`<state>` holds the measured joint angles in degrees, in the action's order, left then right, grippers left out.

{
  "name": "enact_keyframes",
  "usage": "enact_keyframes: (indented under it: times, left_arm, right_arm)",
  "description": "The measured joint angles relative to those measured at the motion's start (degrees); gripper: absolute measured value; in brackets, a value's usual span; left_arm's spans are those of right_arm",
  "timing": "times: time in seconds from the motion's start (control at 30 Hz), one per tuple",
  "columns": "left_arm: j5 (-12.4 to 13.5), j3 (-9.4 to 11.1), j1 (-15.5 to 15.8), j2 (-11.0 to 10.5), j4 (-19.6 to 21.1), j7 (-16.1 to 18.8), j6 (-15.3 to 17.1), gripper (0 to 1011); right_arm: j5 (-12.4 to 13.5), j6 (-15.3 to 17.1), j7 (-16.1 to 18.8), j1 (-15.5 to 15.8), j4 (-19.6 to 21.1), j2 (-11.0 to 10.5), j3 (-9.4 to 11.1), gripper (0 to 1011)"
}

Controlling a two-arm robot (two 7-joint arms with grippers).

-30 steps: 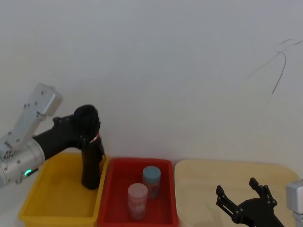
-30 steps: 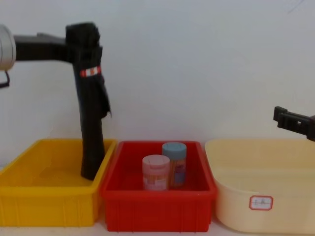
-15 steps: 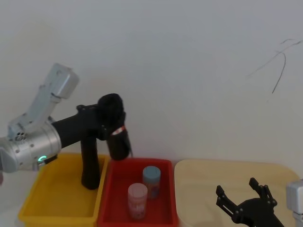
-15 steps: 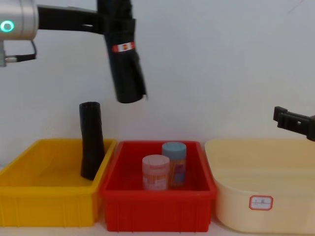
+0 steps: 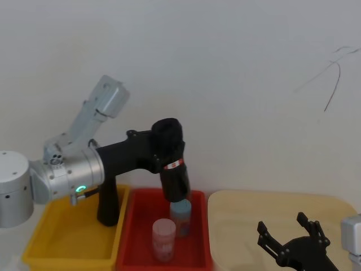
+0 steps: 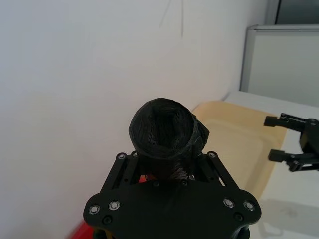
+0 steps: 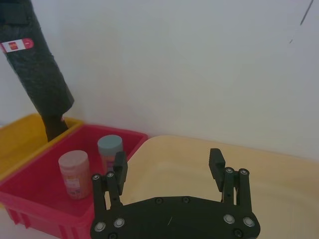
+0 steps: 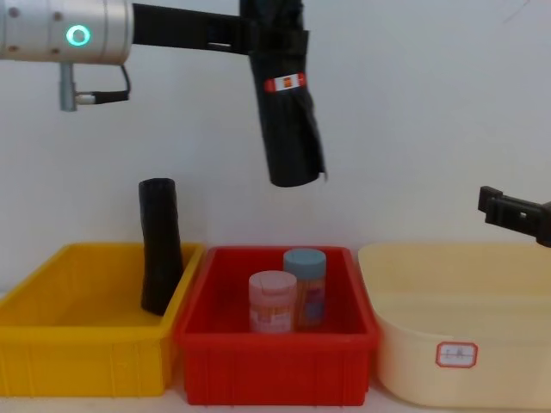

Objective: Pick up the garbage bag with the one hand and transfer it to the other hand.

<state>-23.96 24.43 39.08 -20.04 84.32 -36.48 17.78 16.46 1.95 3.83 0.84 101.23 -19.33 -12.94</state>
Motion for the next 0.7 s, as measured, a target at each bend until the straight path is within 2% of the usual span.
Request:
enact_keyframes:
  times: [0.27,0.7]
  left_arm:
    - [-0.7,1.7,1.4,1.6,-0.7,-0.7,0.2,379]
    - [-1.2,2.8,2.5,2.8,-1.1,-1.2,0.3,379]
  right_arm:
    - [0.0,0.0,0.0,0.0,0.0,0.0,0.0,1001]
    - [0.0,0.0,0.0,0.0,0.0,0.0,0.0,1001]
